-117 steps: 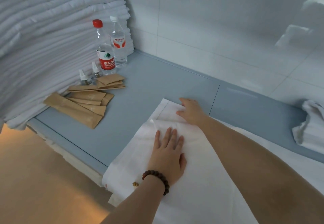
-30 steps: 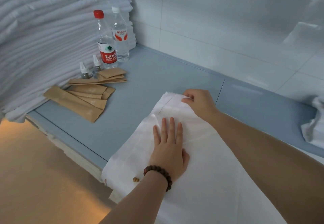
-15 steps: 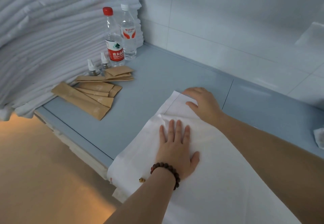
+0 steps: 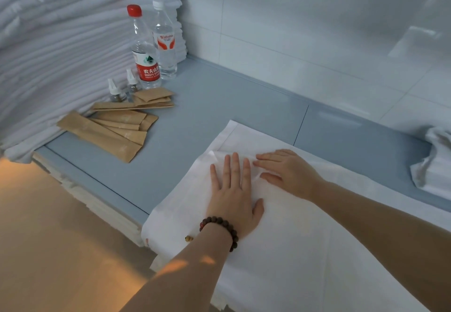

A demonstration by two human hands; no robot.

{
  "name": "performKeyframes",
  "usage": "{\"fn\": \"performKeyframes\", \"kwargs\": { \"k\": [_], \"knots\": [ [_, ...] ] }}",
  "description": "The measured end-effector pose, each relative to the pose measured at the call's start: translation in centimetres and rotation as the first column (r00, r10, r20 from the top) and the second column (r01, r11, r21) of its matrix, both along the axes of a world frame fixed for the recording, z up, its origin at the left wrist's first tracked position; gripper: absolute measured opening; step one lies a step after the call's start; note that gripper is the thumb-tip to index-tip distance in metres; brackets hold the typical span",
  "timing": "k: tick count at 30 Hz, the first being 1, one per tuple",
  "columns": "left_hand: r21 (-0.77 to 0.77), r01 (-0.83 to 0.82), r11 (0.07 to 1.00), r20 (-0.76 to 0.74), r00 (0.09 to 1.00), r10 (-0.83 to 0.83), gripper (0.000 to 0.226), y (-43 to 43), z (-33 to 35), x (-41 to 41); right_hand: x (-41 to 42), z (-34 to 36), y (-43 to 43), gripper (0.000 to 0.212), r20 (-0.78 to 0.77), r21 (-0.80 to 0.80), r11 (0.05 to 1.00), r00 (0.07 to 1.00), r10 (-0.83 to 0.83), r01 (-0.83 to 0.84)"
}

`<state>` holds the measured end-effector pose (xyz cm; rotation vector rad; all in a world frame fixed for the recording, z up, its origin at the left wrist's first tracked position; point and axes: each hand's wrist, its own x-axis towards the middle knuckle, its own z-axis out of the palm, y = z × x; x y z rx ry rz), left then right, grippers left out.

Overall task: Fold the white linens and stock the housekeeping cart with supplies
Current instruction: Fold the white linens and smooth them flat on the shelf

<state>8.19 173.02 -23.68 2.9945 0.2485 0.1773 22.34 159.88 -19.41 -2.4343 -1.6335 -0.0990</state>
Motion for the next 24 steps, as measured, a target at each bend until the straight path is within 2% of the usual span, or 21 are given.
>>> {"fn": "performKeyframes", "kwargs": {
  "k": [3, 5, 8, 11, 13, 15, 17, 18, 20, 22, 24],
  "knots": [
    [0.004, 0.011, 1.000, 0.048, 0.999, -0.011, 0.083, -0.1, 0.2, -0.2, 0.3, -0.2, 1.2, 0.016, 0.080, 0.091, 0.996, 0.996, -0.025, 0.018],
    [0.000, 0.031, 1.000, 0.079, 0.996, -0.030, 0.081, -0.1, 0.3, -0.2, 0.9, 0.0, 2.1, 0.015, -0.004, 0.158, 0.978, 0.991, -0.136, 0.135],
    [-0.010, 0.067, 0.998, 0.063, 0.996, -0.066, 0.074, 0.1, -0.1, -0.2, 2.9, 0.6, 3.6, 0.017, -0.101, 0.283, 0.887, 0.931, -0.351, 0.365],
    [-0.016, 0.082, 0.997, -0.022, 0.996, -0.082, 0.067, 0.3, -0.4, 0.1, 4.8, 1.3, 5.2, 0.020, -0.104, 0.181, 0.811, 0.831, -0.547, 0.557],
    [-0.021, 0.062, 0.998, -0.081, 0.995, -0.063, 0.069, 0.4, -0.4, 0.5, 4.9, 1.3, 5.7, 0.026, -0.080, 0.133, 0.773, 0.785, -0.615, 0.620],
    [-0.022, 0.046, 0.999, -0.111, 0.993, -0.048, 0.072, 0.4, -0.5, 0.7, 3.6, 0.9, 5.2, 0.031, -0.004, 0.199, 0.812, 0.829, -0.559, 0.548],
    [-0.015, 0.033, 0.999, -0.119, 0.992, -0.034, 0.074, 0.3, -0.7, 0.7, 1.1, -0.3, 3.5, 0.031, 0.045, 0.259, 0.899, 0.925, -0.376, 0.353],
    [-0.010, 0.024, 1.000, -0.121, 0.992, -0.025, 0.075, 0.3, -0.7, 0.8, 0.0, -1.2, 2.5, 0.033, 0.046, 0.224, 0.937, 0.957, -0.285, 0.269],
    [0.003, 0.013, 1.000, -0.133, 0.991, -0.012, 0.077, 0.3, -0.5, 1.1, -0.8, -2.7, 1.2, 0.040, -0.024, 0.007, 0.979, 0.978, -0.205, 0.206],
    [0.027, 0.014, 1.000, -0.151, 0.988, -0.010, 0.078, 0.2, -0.4, 1.4, 0.0, -3.5, 0.9, 0.047, -0.047, -0.192, 0.942, 0.956, -0.288, 0.275],
    [0.034, 0.015, 0.999, -0.161, 0.987, -0.009, 0.078, 0.3, -0.4, 1.6, 1.5, -3.8, 1.5, 0.050, -0.041, -0.282, 0.880, 0.911, -0.410, 0.383]
  ]
}}
